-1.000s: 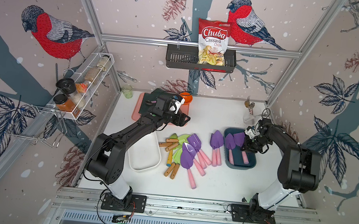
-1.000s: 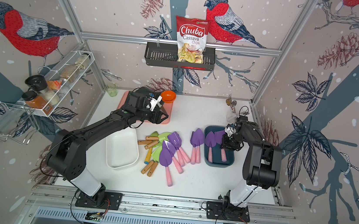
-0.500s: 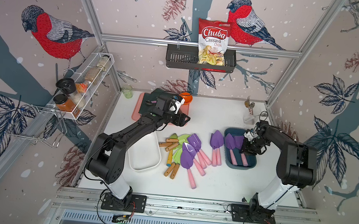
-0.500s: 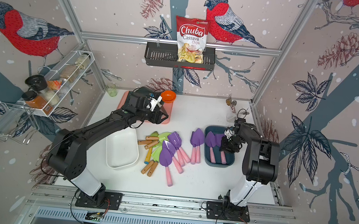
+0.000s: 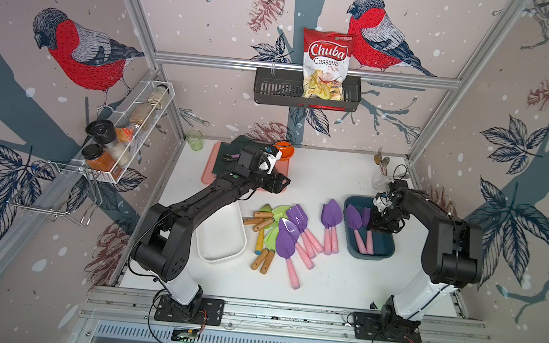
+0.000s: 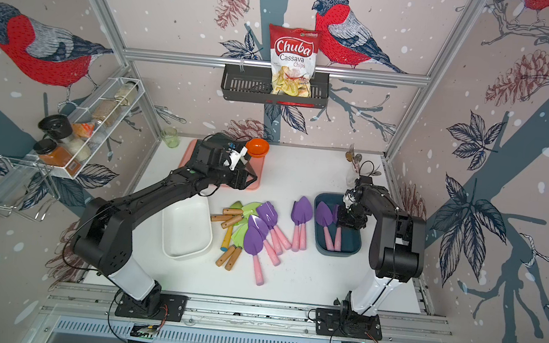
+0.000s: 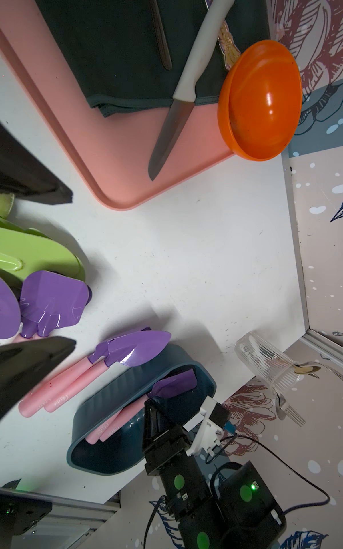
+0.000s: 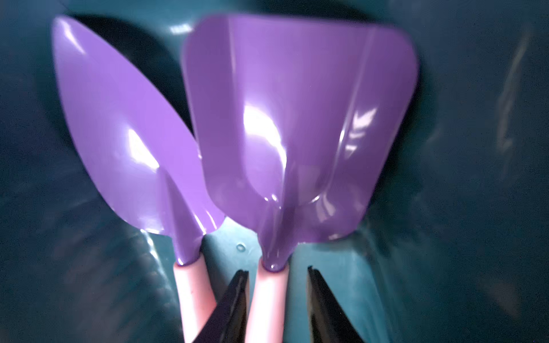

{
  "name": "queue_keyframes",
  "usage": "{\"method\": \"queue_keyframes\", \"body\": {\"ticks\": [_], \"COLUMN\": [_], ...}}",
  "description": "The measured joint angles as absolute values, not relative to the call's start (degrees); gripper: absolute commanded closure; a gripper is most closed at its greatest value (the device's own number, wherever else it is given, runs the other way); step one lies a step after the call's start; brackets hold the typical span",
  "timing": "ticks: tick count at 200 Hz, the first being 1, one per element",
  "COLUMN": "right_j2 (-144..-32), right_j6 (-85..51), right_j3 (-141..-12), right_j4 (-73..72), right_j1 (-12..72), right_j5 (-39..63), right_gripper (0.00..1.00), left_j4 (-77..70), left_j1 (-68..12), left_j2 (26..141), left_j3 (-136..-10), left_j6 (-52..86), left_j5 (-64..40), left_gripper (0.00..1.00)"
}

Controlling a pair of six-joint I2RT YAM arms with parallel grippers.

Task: Sort the small shovels by color and place them into the storage box
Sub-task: Place the shovel in the storage box, then adjust the shovel in the storage box.

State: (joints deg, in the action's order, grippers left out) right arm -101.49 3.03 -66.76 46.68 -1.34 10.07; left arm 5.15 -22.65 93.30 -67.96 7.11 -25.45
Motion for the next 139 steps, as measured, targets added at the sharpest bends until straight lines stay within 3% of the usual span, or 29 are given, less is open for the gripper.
{"method": "queue_keyframes", "body": {"ticks": [60, 139], "right_j2": [-102.56, -104.62], "right_j6": [4.34, 4.60], "right_j3": [-67.85, -67.48], "right_j4": [48.07, 48.47], "right_j1": [0.30, 2.20], "right_j5": [6.94, 6.48], "right_gripper": [0.59, 0.72], "left_j4": [5.19, 5.21], "left_j1": [-22.65, -22.65], "left_j2": [92.99, 92.90], "left_j3": [-67.94, -67.83], "left_j6": [7.05, 7.03], "left_j5": [-25.43, -25.41], "left_gripper": [0.26, 0.26]}}
